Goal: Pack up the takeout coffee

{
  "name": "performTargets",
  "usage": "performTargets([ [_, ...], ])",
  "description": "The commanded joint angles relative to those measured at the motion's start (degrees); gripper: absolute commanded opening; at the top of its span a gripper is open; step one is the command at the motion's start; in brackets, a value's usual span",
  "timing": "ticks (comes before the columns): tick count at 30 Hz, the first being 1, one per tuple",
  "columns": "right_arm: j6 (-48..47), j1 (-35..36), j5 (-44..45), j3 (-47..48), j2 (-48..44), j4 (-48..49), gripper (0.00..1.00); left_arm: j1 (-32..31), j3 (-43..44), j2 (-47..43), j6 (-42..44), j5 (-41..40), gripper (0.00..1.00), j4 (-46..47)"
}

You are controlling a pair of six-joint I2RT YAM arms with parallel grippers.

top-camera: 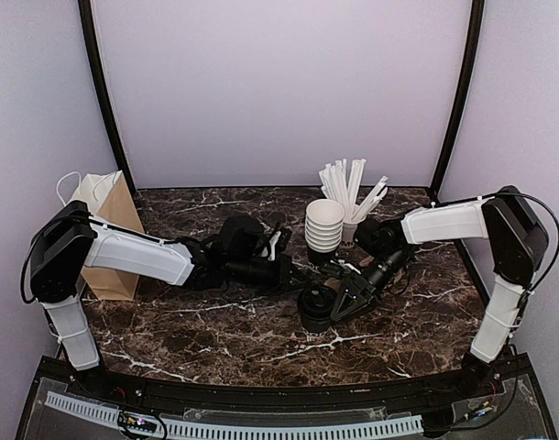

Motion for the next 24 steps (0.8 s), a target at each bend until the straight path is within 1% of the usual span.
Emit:
performTargets([
  [1,-0.70,-0.98,30.87,-1.10,3.31,8.70,0.53,-2.05,-5.02,5.74,3.01,-4.38,0.00,-24.40],
  [3,-1.97,-1.02,27.24,-0.40,1.18,8.38,0.52,-2.53,-3.77,3.20,4.79,-5.47,0.00,-24.61],
  [5,-2.28,-0.97,27.28,-0.38,-1.24,8.68,0.52,-2.83,-1.83,1.33,6.06,-6.53,0.00,-25.78],
  [8,-1.34,-1.02,32.26,-2.05,-2.13,10.62,0.52,-3.13,1.36,0.80,7.27,-7.13,0.00,-28.41],
  [10,-1.04,-1.14,35.00,-2.52,-0.95,11.01,0.52,-3.46,1.91,0.96,7.40,-7.13,0.00,-28.77],
  [12,0.24,-1.20,40.48,-2.27,0.43,11.71,0.52,-3.72,1.70,1.32,7.16,-6.96,0.00,-28.64],
  [14,0.60,-1.52,43.39,-1.54,2.04,11.43,0.52,-3.86,1.24,1.71,6.71,-6.54,0.00,-28.21],
  [17,1.45,-1.77,45.03,-1.25,4.78,11.08,0.51,-4.20,0.73,1.81,5.97,-6.44,0.00,-27.81],
  [21,1.12,-1.76,47.24,-2.01,7.29,10.48,0.48,-4.20,0.76,1.80,5.79,-6.92,0.00,-28.29],
  [23,0.73,-1.88,46.26,-1.20,6.00,9.58,0.47,-4.24,0.86,1.52,5.99,-7.16,0.00,-28.49],
  [24,0.19,-1.92,43.93,-0.78,4.69,9.29,0.47,-4.27,0.91,1.32,6.09,-7.24,0.00,-28.50],
])
